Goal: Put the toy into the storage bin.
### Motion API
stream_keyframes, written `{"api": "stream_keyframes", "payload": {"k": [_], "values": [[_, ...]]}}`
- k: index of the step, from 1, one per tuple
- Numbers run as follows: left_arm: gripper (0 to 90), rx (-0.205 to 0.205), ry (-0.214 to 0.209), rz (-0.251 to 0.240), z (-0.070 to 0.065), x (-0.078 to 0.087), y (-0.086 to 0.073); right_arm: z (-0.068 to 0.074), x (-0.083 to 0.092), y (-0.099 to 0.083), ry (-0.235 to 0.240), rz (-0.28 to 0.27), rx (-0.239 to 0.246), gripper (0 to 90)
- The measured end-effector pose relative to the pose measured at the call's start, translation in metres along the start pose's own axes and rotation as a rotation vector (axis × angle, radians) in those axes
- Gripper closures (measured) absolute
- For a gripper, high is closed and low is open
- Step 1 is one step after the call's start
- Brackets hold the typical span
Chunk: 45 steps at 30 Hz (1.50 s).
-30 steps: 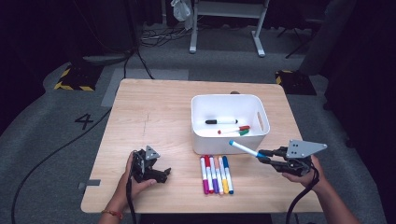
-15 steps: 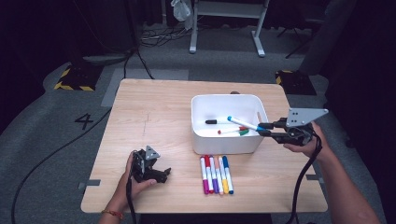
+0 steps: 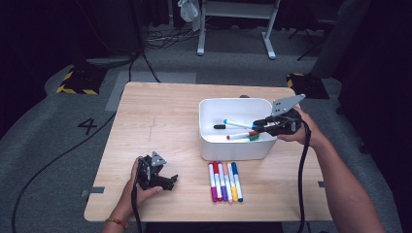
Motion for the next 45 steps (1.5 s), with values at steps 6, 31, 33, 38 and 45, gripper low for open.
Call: {"api": "stream_keyframes", "payload": {"k": [6, 31, 33, 38, 45], "values": [[0.2, 0.000, 0.000, 0.000, 0.000, 0.000, 0.000, 0.002, -0.014, -0.007, 0.056, 0.069, 0.018, 75.4], [0.2, 0.000, 0.000, 0.000, 0.000, 0.000, 0.000, -0.001, -0.004, -0.011, -0.034, 0.017, -0.066, 51.0], [0.2, 0.000, 0.000, 0.000, 0.000, 0.000, 0.000, -0.002, 0.005, -0.010, -0.081, -0.005, -0.081, 48.4], [0.2, 0.000, 0.000, 0.000, 0.000, 0.000, 0.000, 0.006, 0.027, -0.008, -0.150, -0.062, -0.107, 45.0], [0.2, 0.000, 0.000, 0.000, 0.000, 0.000, 0.000, 0.035, 0.050, -0.014, -0.193, -0.142, -0.139, 42.5]]}}
Point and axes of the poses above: each handheld gripper's, and its own axes: x roughly backward along the jaws, y roughly out of its top, z roughly to its left, the point moved 10 cm from there along -x, roughly forward along the jaws, and after that the axes turned 7 degrees about x, right-handed, at the moved point
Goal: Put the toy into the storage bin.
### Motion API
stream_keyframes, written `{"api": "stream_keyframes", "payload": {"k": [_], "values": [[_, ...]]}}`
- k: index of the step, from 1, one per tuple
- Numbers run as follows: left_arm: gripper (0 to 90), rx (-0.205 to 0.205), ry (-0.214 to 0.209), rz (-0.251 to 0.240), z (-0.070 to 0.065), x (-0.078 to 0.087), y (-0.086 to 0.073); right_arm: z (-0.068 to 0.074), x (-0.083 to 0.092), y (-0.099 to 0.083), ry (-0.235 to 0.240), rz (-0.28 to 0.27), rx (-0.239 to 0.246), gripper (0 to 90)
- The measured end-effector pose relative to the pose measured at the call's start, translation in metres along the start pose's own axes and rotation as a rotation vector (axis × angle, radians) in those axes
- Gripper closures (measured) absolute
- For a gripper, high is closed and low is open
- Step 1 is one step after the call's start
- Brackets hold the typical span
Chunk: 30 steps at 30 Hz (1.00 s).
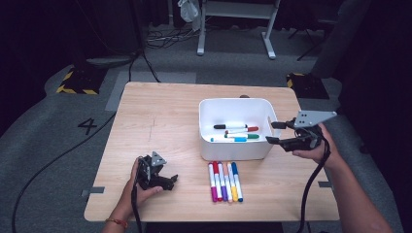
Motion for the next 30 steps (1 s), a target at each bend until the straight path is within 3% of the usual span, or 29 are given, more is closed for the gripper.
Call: {"api": "stream_keyframes", "payload": {"k": [4, 8, 11, 16, 23, 30], "values": [[0.2, 0.000, 0.000, 0.000, 0.000, 0.000, 0.000, 0.019, 0.006, -0.012, -0.020, -0.015, -0.010, 40.8], [0.2, 0.000, 0.000, 0.000, 0.000, 0.000, 0.000, 0.045, 0.001, -0.025, 0.002, -0.025, -0.025, 38.2], [0.2, 0.000, 0.000, 0.000, 0.000, 0.000, 0.000, 0.063, -0.010, -0.034, 0.021, -0.019, -0.048, 36.5], [0.2, 0.000, 0.000, 0.000, 0.000, 0.000, 0.000, 0.090, -0.041, -0.047, 0.056, 0.029, -0.032, 34.4], [0.2, 0.000, 0.000, 0.000, 0.000, 0.000, 0.000, 0.107, -0.084, -0.061, 0.117, 0.077, -0.080, 34.7], [0.2, 0.000, 0.000, 0.000, 0.000, 0.000, 0.000, 0.114, -0.110, -0.080, 0.129, 0.139, -0.098, 36.1]]}}
Point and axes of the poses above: each handheld gripper's, and its own axes: x roughly backward along the jaws, y roughly out of its top, z roughly to its left, the point moved 10 cm from there along -x, roughly forward along the jaws, and after that the axes turned 7 degrees about x, right-handed, at the moved point
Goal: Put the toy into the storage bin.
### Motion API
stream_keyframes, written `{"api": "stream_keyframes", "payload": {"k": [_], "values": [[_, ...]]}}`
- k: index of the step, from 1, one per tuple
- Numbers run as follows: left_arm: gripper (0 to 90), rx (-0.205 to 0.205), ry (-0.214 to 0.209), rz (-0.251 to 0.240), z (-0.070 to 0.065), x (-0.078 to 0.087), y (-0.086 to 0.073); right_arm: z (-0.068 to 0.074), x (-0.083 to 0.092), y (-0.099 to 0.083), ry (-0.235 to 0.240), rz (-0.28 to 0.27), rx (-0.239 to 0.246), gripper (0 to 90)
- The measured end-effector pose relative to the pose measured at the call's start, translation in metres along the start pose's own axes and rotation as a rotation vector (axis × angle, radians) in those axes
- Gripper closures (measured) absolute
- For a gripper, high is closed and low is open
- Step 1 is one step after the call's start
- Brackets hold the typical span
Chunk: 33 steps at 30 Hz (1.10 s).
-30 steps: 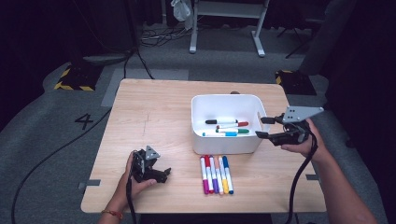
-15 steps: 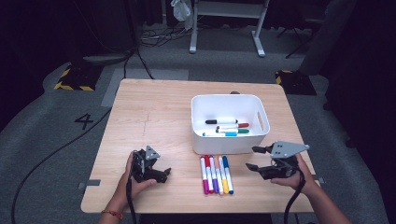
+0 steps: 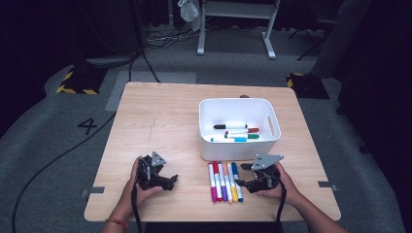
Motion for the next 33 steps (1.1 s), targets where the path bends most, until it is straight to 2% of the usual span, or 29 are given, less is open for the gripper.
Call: {"api": "stream_keyframes", "payload": {"k": [6, 9, 11, 13, 14, 16, 18, 22, 26, 28, 33], "values": [[0.2, 0.000, 0.000, 0.000, 0.000, 0.000, 0.000, -0.004, -0.005, -0.010, 0.005, 0.026, -0.031, 38.0], [0.2, 0.000, 0.000, 0.000, 0.000, 0.000, 0.000, -0.010, -0.004, -0.017, -0.017, 0.057, -0.041, 38.7], [0.2, 0.000, 0.000, 0.000, 0.000, 0.000, 0.000, -0.013, -0.002, -0.023, -0.015, 0.071, -0.053, 39.1], [0.2, 0.000, 0.000, 0.000, 0.000, 0.000, 0.000, -0.020, 0.000, -0.029, -0.043, 0.090, -0.051, 42.8], [0.2, 0.000, 0.000, 0.000, 0.000, 0.000, 0.000, -0.021, 0.002, -0.032, -0.042, 0.092, -0.062, 45.2], [0.2, 0.000, 0.000, 0.000, 0.000, 0.000, 0.000, -0.025, 0.004, -0.037, -0.045, 0.095, -0.077, 47.4], [0.2, 0.000, 0.000, 0.000, 0.000, 0.000, 0.000, -0.029, 0.007, -0.039, -0.051, 0.093, -0.072, 51.9], [0.2, 0.000, 0.000, 0.000, 0.000, 0.000, 0.000, -0.035, 0.008, -0.040, -0.063, 0.071, -0.106, 47.8], [0.2, 0.000, 0.000, 0.000, 0.000, 0.000, 0.000, -0.040, 0.006, -0.040, -0.088, 0.054, -0.124, 50.2], [0.2, 0.000, 0.000, 0.000, 0.000, 0.000, 0.000, -0.042, 0.005, -0.040, -0.107, 0.057, -0.118, 55.9], [0.2, 0.000, 0.000, 0.000, 0.000, 0.000, 0.000, -0.043, 0.005, -0.039, -0.110, 0.043, -0.117, 72.9]]}}
Point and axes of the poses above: each handheld gripper's, and its own axes: x roughly backward along the jaws, y roughly out of its top, z roughly to its left, the point moved 10 cm from there along -x, roughly forward along the jaws, and after that the axes turned 7 degrees about x, right-handed, at the moved point
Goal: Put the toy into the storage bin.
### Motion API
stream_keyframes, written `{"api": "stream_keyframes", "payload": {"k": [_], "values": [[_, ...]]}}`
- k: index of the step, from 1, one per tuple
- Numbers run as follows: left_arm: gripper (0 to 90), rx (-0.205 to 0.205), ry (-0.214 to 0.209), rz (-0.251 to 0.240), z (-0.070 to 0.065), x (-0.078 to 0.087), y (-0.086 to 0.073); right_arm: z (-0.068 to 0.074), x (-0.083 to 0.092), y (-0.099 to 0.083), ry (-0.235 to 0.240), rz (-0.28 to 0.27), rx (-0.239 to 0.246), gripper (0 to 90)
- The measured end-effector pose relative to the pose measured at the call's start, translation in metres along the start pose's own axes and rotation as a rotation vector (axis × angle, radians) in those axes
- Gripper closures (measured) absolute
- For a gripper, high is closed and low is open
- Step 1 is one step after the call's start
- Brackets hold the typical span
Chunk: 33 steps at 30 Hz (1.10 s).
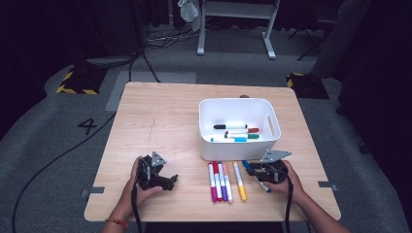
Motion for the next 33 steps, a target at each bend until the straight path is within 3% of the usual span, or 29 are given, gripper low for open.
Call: {"api": "stream_keyframes", "payload": {"k": [11, 17, 24, 28, 33], "values": [[0.2, 0.000, 0.000, 0.000, 0.000, 0.000, 0.000, 0.001, 0.003, -0.003, 0.050, -0.008, 0.029, 74.7], [0.2, 0.000, 0.000, 0.000, 0.000, 0.000, 0.000, -0.001, 0.004, -0.002, 0.043, -0.008, 0.034, 74.8], [0.2, 0.000, 0.000, 0.000, 0.000, 0.000, 0.000, 0.000, 0.015, 0.004, 0.054, -0.045, 0.049, 74.8], [0.2, 0.000, 0.000, 0.000, 0.000, 0.000, 0.000, 0.004, 0.028, 0.014, 0.071, -0.094, 0.064, 74.9], [0.2, 0.000, 0.000, 0.000, 0.000, 0.000, 0.000, 0.008, 0.060, 0.037, 0.070, -0.188, 0.095, 74.9]]}}
Point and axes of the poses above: each handheld gripper's, and its own axes: x roughly backward along the jaws, y roughly out of its top, z roughly to its left, the point moved 10 cm from there along -x, roughly forward along the jaws, and after that the axes turned 7 degrees about x, right-handed, at the moved point
